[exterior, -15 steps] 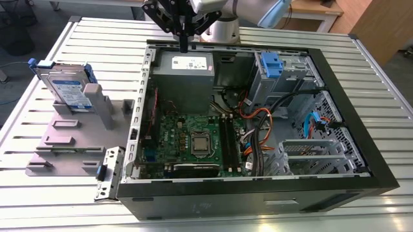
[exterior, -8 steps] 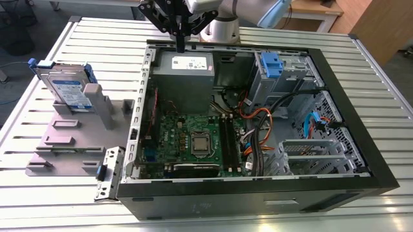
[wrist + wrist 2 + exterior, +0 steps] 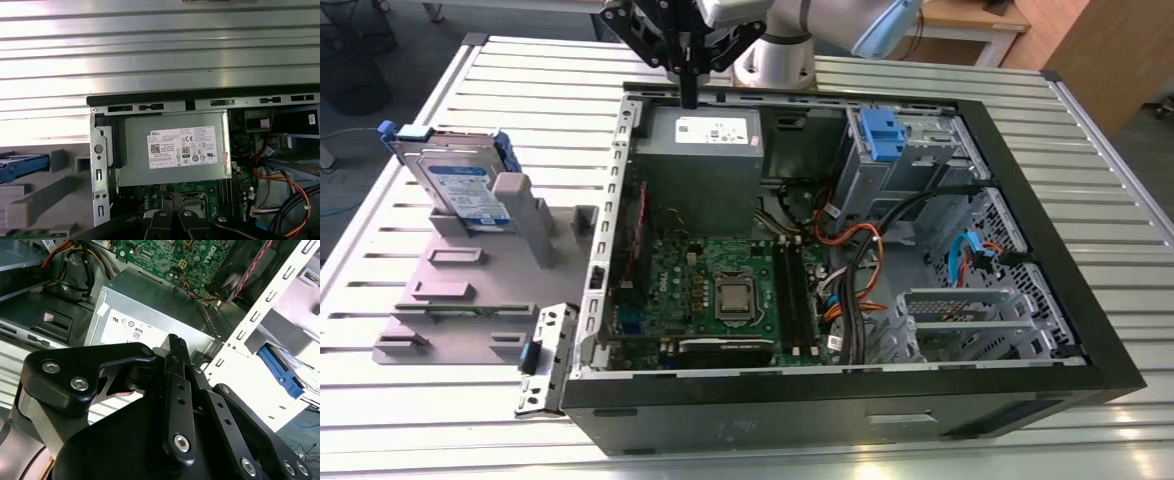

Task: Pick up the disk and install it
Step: 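Reach for the disk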

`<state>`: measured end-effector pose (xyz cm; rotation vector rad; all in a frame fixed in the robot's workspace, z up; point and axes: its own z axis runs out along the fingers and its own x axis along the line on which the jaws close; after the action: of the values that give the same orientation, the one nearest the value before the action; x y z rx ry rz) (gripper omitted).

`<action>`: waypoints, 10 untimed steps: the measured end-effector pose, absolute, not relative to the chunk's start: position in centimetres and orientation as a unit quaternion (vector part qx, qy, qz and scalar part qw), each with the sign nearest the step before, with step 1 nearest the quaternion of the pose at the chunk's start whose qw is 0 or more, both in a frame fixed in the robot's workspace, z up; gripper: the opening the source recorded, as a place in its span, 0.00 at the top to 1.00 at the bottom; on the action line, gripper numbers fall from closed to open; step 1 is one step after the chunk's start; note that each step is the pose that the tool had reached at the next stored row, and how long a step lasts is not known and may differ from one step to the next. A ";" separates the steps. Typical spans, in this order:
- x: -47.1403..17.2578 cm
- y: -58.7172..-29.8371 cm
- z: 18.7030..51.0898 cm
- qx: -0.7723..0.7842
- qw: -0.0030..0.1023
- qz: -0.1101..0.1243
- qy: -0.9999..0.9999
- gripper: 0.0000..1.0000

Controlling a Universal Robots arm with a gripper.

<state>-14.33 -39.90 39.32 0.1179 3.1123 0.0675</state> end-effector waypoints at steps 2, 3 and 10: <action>-14.5 -39.9 39.3 0.038 0.013 0.022 0.999 0.89; -14.6 -39.9 39.3 0.038 0.013 0.022 0.999 0.89; -15.2 -39.9 39.3 0.038 0.013 0.022 0.999 0.89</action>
<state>-15.23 -39.89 39.31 0.1180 3.1122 0.0678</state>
